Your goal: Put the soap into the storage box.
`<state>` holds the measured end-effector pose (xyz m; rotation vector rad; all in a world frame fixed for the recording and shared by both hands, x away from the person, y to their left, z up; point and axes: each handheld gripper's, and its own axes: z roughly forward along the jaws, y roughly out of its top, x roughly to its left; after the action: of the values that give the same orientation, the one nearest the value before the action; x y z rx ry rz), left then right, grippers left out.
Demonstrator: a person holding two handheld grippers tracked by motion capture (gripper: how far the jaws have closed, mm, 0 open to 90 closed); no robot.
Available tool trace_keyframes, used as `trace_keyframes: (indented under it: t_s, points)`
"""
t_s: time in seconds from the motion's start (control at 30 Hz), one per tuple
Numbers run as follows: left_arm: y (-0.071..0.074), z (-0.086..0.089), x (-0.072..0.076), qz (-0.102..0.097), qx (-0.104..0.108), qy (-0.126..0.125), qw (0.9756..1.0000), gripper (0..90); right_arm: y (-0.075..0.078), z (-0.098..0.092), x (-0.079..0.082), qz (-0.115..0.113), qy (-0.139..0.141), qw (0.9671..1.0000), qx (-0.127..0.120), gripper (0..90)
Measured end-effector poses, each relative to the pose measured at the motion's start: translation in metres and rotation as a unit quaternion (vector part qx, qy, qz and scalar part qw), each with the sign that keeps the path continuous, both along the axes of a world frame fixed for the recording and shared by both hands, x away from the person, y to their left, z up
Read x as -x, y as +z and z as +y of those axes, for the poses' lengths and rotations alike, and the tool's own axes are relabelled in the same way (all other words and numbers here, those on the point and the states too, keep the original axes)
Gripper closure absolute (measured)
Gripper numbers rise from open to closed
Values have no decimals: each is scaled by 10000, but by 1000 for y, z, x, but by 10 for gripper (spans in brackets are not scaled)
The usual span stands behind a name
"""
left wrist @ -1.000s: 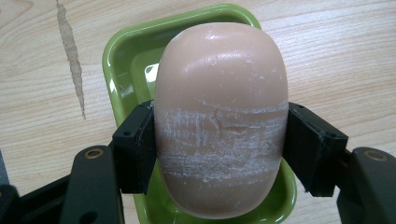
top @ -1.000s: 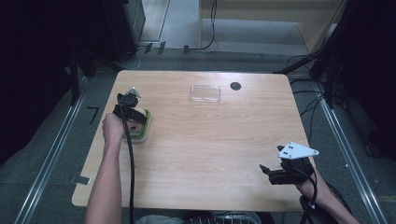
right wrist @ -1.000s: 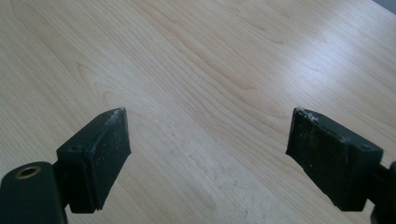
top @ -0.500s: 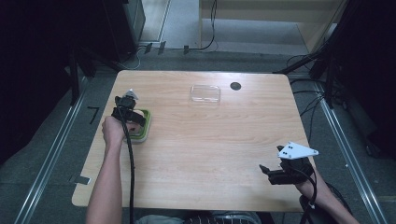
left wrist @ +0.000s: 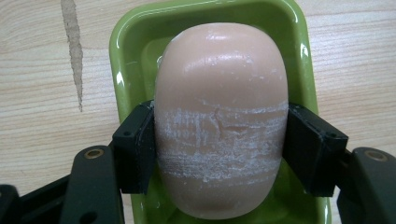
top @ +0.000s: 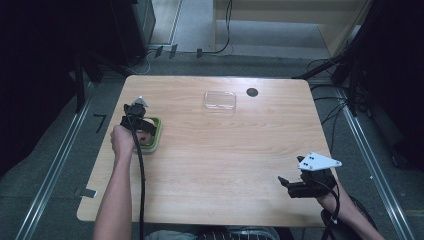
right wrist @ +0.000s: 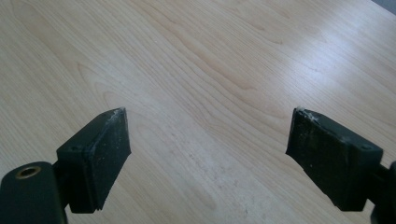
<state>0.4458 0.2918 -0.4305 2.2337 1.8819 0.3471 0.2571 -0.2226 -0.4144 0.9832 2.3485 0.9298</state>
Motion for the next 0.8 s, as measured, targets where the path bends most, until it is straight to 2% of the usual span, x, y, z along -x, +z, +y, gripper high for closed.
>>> trace_keyframes:
  t_s: [0.6, 0.8]
  points:
    - [-3, 0, -3, 5, -11, 90, 10000, 337, 0, -1, 1, 8, -38, 10000, -13, 134]
    - [-1, -1, -3, -97, -34, 130, 9999, 331, 0, -1, 1, -9, -15, 10000, -4, 134]
